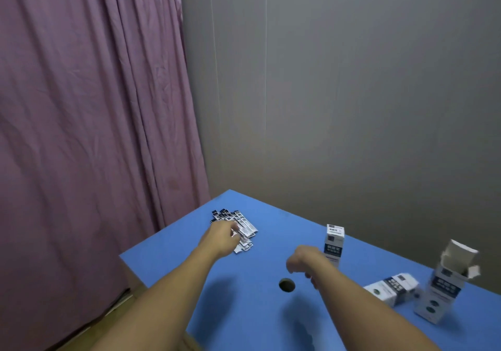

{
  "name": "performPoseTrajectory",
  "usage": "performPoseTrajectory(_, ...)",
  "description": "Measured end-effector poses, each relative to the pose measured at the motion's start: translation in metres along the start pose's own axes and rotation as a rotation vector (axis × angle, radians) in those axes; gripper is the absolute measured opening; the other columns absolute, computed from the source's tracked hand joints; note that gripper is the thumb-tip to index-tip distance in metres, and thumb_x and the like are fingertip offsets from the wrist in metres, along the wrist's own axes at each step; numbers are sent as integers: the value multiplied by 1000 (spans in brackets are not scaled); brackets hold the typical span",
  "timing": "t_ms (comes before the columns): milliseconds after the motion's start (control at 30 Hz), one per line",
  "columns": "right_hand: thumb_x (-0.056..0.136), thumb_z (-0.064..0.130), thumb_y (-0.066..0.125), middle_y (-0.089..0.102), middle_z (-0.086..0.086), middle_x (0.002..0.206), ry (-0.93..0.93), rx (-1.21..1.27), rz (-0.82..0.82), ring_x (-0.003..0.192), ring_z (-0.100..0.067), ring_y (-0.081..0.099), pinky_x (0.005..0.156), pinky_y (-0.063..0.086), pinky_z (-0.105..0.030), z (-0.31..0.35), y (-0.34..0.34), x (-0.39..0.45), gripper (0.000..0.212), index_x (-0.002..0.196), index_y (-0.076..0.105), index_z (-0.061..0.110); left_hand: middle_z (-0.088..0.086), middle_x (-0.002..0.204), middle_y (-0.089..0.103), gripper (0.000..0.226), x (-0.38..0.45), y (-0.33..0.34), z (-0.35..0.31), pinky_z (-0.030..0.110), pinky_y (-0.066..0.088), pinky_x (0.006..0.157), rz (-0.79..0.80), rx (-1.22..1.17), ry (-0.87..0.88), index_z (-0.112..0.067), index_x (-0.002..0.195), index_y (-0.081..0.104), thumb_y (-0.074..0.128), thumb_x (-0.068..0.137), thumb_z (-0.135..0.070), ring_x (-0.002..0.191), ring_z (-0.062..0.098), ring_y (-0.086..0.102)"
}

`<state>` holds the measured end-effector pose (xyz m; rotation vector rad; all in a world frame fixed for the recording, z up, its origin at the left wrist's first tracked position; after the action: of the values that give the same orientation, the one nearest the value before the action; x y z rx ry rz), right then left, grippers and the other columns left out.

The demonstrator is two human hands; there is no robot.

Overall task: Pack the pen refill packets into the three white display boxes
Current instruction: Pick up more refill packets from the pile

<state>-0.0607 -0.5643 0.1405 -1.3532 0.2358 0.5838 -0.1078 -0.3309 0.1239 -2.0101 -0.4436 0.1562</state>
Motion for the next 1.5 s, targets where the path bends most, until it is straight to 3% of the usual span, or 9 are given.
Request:
performPoseTrajectory(133,96,19,50,46,-6,85,5,-2,-43,66,-18,46,73,45,-31,31,8,15,15,103,49,6,1,116,68,32,6,-10,34,36,54,91,12,18,8,-25,122,67,57,93,-31,104,20,63)
performPoseTrajectory(300,91,19,46,53,-7,110,-39,5,-90,98,-24,57,77,48,-30,76,22,30,18,105,53,10,1,116,65,31,15,-20,76,37,54,92,44,44,-16,-24,125,65,57,96,-31,104,20,63)
performPoseTrajectory(467,90,20,43,55,-4,116,-41,-12,-116,96,-22,53,77,46,-27,107,32,50,34,120,56,13,1,121,64,34,31,-24,112,36,53,93,60,26,-57,-23,127,64,58,96,-34,107,19,61)
performPoseTrajectory(600,90,23,43,57,-5,128,-50,8,-136,115,-24,57,87,48,-28,131,35,81,37,124,55,15,1,121,64,34,50,-24,134,36,53,92,61,0,-88,-24,127,64,57,96,-35,105,19,62)
performPoseTrajectory(867,82,22,51,55,-3,97,-94,-13,-148,84,-23,55,70,45,-26,180,27,155,9,77,46,17,-2,125,62,30,112,-17,185,37,53,95,135,40,-183,-26,120,65,54,93,-34,110,19,61)
performPoseTrajectory(1033,86,19,47,53,-2,97,-126,-46,-152,87,-22,56,73,48,-28,195,19,198,9,93,50,15,-5,101,57,12,150,-10,204,39,55,92,148,41,-276,-30,95,64,54,91,-26,92,19,61)
performPoseTrajectory(1100,87,18,47,52,-1,90,-132,-68,-149,86,-22,57,71,48,-29,198,17,213,5,87,49,14,-5,98,59,9,161,-4,210,39,55,90,161,34,-314,-29,89,61,53,89,-25,93,19,64)
performPoseTrajectory(1300,88,15,47,47,2,79,-109,-81,-159,84,-21,57,68,45,-28,207,18,250,7,81,48,16,-2,110,63,19,187,17,221,39,57,90,224,-4,-356,-22,100,67,53,89,-29,97,19,65)
performPoseTrajectory(1500,86,15,49,55,-2,94,-104,-41,-190,87,-24,56,72,46,-28,223,19,270,4,89,52,15,1,102,64,23,209,44,223,35,55,82,274,4,-387,-16,95,64,53,89,-34,93,24,66)
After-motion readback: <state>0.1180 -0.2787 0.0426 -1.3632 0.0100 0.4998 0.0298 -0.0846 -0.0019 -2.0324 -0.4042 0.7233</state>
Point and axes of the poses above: each hand's wrist, its own x-axis towards the middle knuckle, its own y-axis out of the palm, z = x × y, the point moved 2 cm from there along x, towards the middle knuckle
